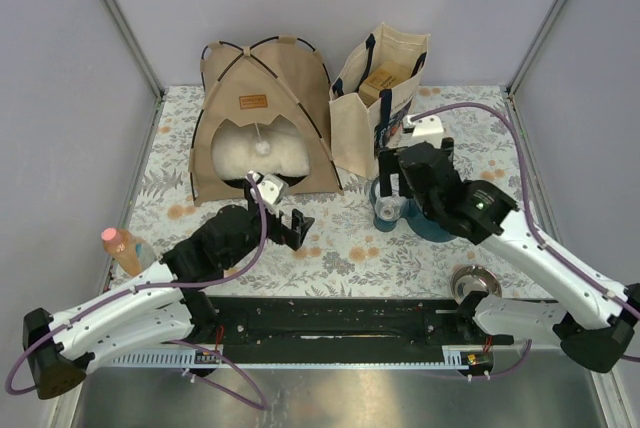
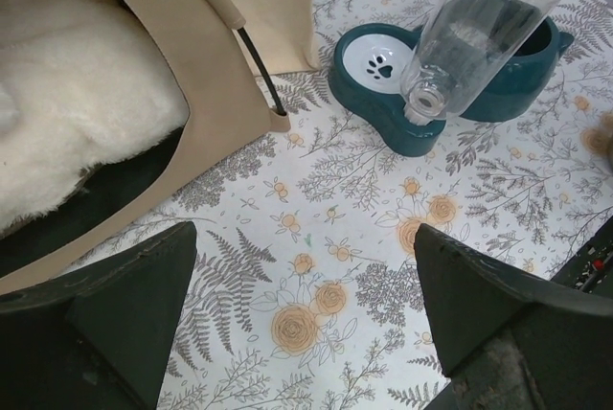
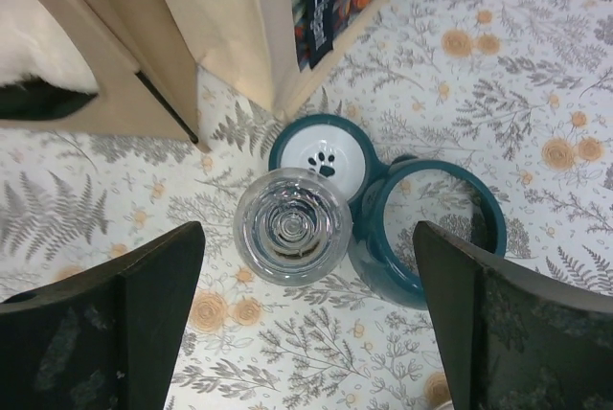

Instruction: Set up the pet tent

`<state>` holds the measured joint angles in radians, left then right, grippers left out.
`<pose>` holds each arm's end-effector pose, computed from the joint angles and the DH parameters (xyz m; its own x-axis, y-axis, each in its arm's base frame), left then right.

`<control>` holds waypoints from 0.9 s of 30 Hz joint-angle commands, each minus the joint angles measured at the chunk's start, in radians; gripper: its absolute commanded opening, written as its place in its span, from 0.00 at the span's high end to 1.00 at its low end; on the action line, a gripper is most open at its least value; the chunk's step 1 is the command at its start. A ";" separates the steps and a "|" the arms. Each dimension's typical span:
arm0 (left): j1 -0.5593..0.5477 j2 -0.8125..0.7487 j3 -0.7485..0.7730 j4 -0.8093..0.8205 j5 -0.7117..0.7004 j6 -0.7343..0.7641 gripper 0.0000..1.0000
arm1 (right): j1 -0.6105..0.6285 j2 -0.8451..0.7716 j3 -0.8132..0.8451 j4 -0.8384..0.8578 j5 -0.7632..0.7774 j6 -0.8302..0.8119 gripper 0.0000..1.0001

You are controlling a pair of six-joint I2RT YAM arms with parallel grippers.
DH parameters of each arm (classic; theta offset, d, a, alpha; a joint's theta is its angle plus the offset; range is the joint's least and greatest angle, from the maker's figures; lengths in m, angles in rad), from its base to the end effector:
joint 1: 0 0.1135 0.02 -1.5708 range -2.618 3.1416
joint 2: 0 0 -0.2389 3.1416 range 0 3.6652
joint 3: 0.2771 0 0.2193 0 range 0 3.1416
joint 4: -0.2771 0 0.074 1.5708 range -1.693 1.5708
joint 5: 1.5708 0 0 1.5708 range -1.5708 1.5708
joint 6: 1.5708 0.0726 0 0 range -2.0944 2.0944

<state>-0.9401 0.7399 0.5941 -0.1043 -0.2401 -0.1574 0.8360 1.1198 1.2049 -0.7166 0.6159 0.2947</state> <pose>0.1325 -0.1521 0.2675 -0.2458 0.0785 -0.9661 0.6177 0.7808 -0.0937 0.1843 0.1414 0.3275 -0.4638 -0.1597 -0.8714 -0.1654 0.9819 -0.0919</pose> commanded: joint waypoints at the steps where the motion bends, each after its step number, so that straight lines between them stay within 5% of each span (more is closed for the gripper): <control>1: 0.000 -0.027 0.044 -0.024 -0.050 -0.008 0.01 | -0.006 -0.069 0.105 -0.063 0.047 0.033 0.01; 8: -0.002 -0.019 0.102 -0.104 -0.067 -0.090 0.01 | -0.311 0.026 0.216 -0.097 -0.119 0.095 0.20; 12: 0.000 -0.016 0.111 -0.113 -0.071 -0.126 0.01 | -0.437 0.158 0.191 -0.092 -0.209 0.124 0.21; 27: 0.003 0.019 0.343 -0.279 -0.188 -0.223 0.01 | -0.561 0.471 0.027 -0.001 -0.436 0.265 0.41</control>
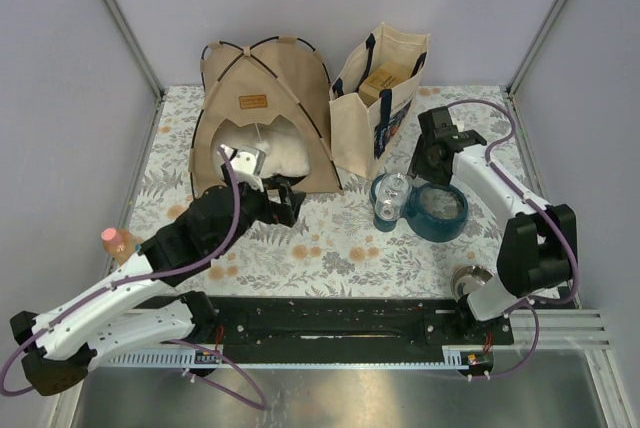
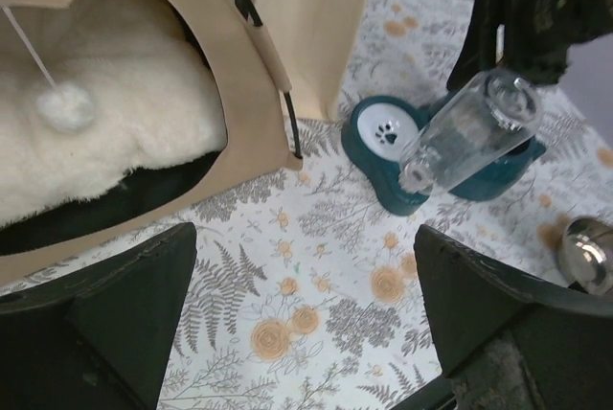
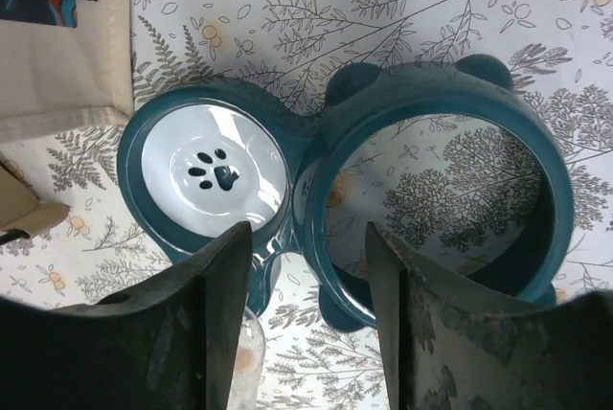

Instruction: Set up the pet tent

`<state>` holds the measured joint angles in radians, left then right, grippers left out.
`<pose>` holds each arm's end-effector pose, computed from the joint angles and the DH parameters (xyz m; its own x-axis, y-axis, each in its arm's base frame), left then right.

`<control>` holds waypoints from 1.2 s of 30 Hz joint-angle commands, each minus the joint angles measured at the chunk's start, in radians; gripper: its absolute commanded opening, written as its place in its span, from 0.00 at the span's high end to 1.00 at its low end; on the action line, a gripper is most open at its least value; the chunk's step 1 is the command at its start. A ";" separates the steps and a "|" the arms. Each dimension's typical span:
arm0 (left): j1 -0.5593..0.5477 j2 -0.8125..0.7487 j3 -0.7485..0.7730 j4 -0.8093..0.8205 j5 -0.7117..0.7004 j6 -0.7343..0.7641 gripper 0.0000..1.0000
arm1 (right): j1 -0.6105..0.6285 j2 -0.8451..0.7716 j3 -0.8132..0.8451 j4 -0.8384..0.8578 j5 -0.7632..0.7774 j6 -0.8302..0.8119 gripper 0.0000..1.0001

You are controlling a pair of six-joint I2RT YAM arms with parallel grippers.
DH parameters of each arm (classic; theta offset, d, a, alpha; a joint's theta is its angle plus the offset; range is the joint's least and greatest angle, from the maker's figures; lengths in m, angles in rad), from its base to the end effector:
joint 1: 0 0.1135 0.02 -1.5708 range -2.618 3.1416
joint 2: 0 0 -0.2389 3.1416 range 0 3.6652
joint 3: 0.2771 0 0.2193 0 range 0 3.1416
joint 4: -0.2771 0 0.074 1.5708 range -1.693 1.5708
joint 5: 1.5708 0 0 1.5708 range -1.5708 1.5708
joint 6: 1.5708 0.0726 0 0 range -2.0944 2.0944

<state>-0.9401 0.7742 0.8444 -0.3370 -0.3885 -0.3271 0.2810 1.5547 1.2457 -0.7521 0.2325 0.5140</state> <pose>0.1352 -0.1385 0.3179 -0.3181 -0.0685 -0.9456 0.4538 0.8647 -0.2153 0.2986 0.0688 0.2191 -0.8099 0.2642 -0.5238 0.2714 0.9603 0.0648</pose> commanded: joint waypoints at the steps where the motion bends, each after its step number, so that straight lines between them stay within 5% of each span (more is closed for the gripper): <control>1: 0.003 -0.019 0.099 -0.059 -0.039 -0.064 0.01 | -0.006 0.048 -0.028 0.046 -0.050 0.052 0.43; 12: 0.014 -0.047 0.082 -0.050 -0.098 -0.104 0.01 | -0.006 0.162 -0.061 0.074 -0.018 0.044 0.54; 22: 0.056 -0.049 0.039 0.024 -0.106 -0.075 0.01 | -0.026 0.156 -0.052 0.088 -0.009 0.069 0.83; 36: 0.132 0.002 0.045 0.061 -0.024 -0.038 0.01 | -0.219 0.205 -0.029 0.149 -0.065 0.213 0.87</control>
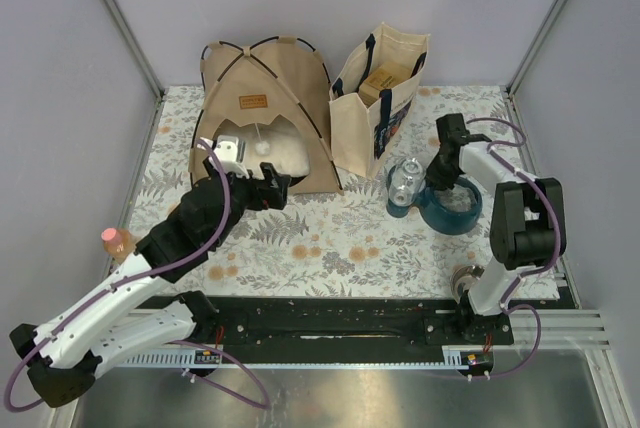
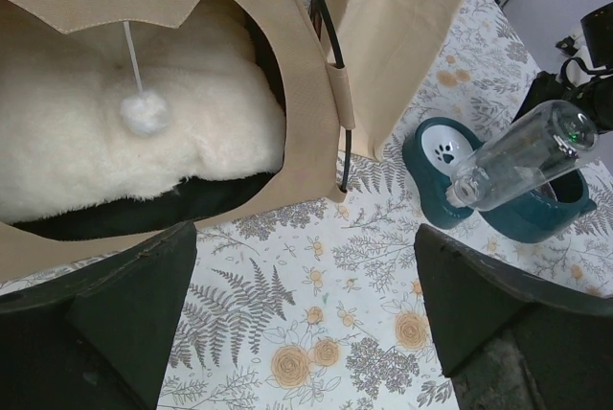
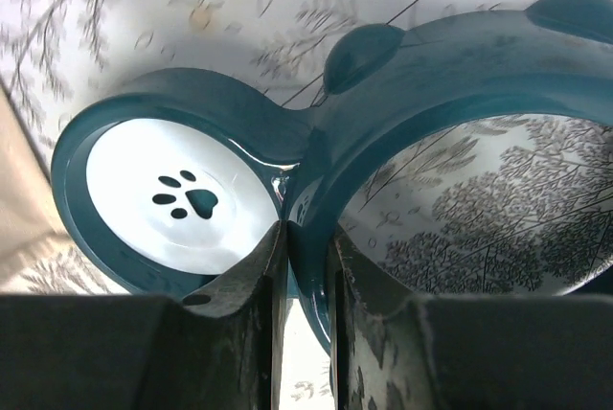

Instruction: Set up the pet tent

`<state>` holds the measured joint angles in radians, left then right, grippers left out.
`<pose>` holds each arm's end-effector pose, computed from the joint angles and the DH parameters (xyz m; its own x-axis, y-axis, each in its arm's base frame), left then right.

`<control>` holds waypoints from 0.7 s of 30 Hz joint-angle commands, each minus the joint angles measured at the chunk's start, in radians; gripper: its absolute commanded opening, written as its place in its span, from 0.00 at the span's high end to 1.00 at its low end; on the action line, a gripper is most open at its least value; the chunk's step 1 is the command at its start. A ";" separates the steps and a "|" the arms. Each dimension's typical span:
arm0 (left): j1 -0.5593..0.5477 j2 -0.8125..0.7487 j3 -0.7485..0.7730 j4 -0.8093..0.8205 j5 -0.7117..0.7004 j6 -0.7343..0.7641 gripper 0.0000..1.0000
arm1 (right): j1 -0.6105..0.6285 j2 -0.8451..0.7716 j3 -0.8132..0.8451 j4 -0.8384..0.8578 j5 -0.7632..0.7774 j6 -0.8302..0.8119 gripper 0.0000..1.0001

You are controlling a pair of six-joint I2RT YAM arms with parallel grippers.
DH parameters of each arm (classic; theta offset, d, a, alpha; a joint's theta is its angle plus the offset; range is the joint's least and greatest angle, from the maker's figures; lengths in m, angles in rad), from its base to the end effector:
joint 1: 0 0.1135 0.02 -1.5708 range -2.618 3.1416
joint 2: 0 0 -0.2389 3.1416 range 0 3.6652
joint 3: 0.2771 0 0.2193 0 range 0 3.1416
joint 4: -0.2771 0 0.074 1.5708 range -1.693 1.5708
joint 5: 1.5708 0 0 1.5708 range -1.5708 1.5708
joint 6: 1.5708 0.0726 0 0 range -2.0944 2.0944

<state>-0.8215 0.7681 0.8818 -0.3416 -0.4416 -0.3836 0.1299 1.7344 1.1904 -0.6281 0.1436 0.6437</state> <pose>0.1501 -0.1158 0.3315 -0.2843 -0.1911 -0.9395 0.2933 0.9156 -0.2750 0.3257 0.0321 0.1570 -0.7748 0.4978 -0.3897 0.4900 0.8624 0.1275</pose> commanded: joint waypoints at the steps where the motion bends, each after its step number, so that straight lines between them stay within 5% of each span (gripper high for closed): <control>1: 0.013 0.011 0.008 0.065 0.030 0.017 0.01 | -0.084 0.036 0.026 0.031 0.024 0.105 0.87; 7: 0.022 0.033 0.020 0.072 0.032 0.015 0.01 | -0.156 0.077 0.043 0.076 0.004 0.189 0.85; 14: 0.031 0.053 0.031 0.072 0.037 0.012 0.01 | -0.161 0.033 0.080 0.024 0.030 0.156 0.32; 21: 0.042 0.054 0.020 0.087 0.058 0.008 0.01 | -0.176 -0.128 0.071 -0.041 0.076 0.028 0.21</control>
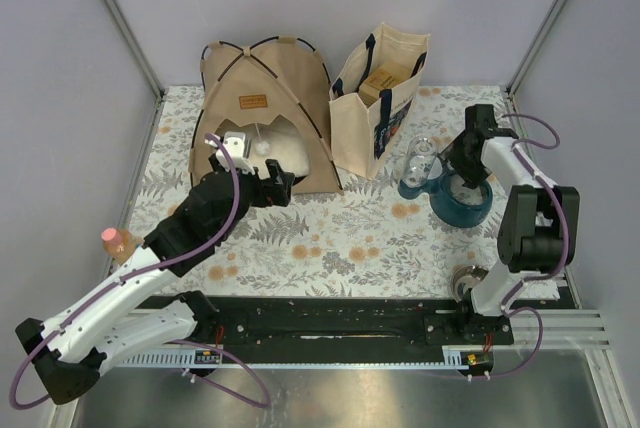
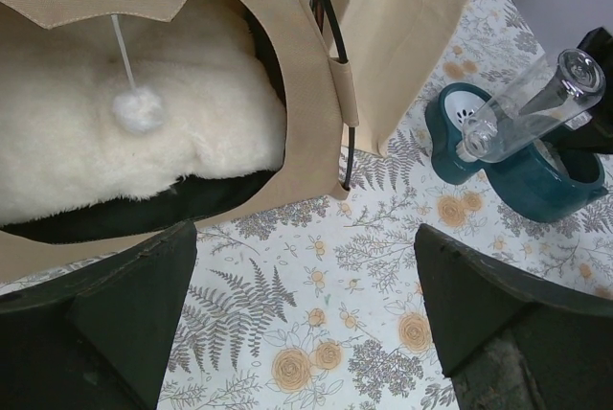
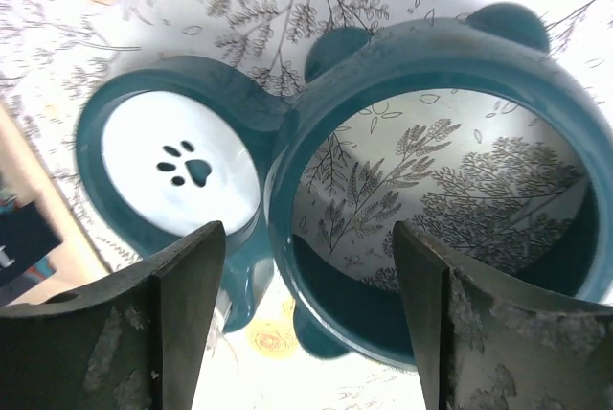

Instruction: Set up the pet tent

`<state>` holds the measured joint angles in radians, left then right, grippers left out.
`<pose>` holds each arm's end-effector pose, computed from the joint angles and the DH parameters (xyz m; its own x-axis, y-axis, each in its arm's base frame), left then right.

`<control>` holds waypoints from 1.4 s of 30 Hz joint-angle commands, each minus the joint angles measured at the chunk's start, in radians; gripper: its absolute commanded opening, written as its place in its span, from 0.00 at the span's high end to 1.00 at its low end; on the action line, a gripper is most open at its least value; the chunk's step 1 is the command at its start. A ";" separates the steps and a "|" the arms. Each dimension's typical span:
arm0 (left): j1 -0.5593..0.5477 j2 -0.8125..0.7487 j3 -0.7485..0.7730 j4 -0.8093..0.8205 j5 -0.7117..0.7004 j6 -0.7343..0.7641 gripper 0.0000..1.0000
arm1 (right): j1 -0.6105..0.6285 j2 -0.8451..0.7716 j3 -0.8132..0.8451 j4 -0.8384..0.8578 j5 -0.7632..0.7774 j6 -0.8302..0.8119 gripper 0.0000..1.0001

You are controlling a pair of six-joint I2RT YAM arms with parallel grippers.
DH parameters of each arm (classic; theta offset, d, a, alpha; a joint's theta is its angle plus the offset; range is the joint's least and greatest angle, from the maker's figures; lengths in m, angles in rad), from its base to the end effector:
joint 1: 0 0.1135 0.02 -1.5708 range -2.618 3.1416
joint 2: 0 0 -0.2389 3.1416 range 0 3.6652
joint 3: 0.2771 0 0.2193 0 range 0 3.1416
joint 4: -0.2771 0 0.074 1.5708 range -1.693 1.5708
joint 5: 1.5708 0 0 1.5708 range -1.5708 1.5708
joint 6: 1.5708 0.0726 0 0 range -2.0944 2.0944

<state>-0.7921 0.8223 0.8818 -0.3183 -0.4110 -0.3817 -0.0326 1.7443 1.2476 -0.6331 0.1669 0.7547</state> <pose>0.1613 -0.1222 0.3250 -0.3088 -0.1732 -0.9352 0.2869 0.9205 -0.2652 0.3368 -0.0231 0.1694 -0.5878 0.6951 -0.4139 0.6943 0.6961 0.1830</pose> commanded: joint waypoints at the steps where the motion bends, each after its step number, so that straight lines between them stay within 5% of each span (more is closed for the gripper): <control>1: 0.014 0.001 0.019 0.067 0.035 0.007 0.01 | -0.016 -0.152 0.016 -0.042 0.049 -0.106 0.21; 8: 0.040 0.000 0.013 0.074 0.074 0.014 0.01 | -0.027 -0.134 0.111 -0.069 -0.010 -0.462 0.36; 16: 0.070 -0.025 0.025 0.045 0.098 0.033 0.01 | -0.035 0.035 0.216 -0.148 0.141 -0.923 0.38; 42: 0.200 -0.020 0.016 0.033 0.196 0.026 0.01 | -0.043 0.236 0.303 -0.195 -0.012 -1.089 0.44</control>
<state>-0.6033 0.8009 0.8818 -0.3096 -0.2424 -0.3630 -0.0715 1.9537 1.5532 -0.7864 0.1978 -0.3222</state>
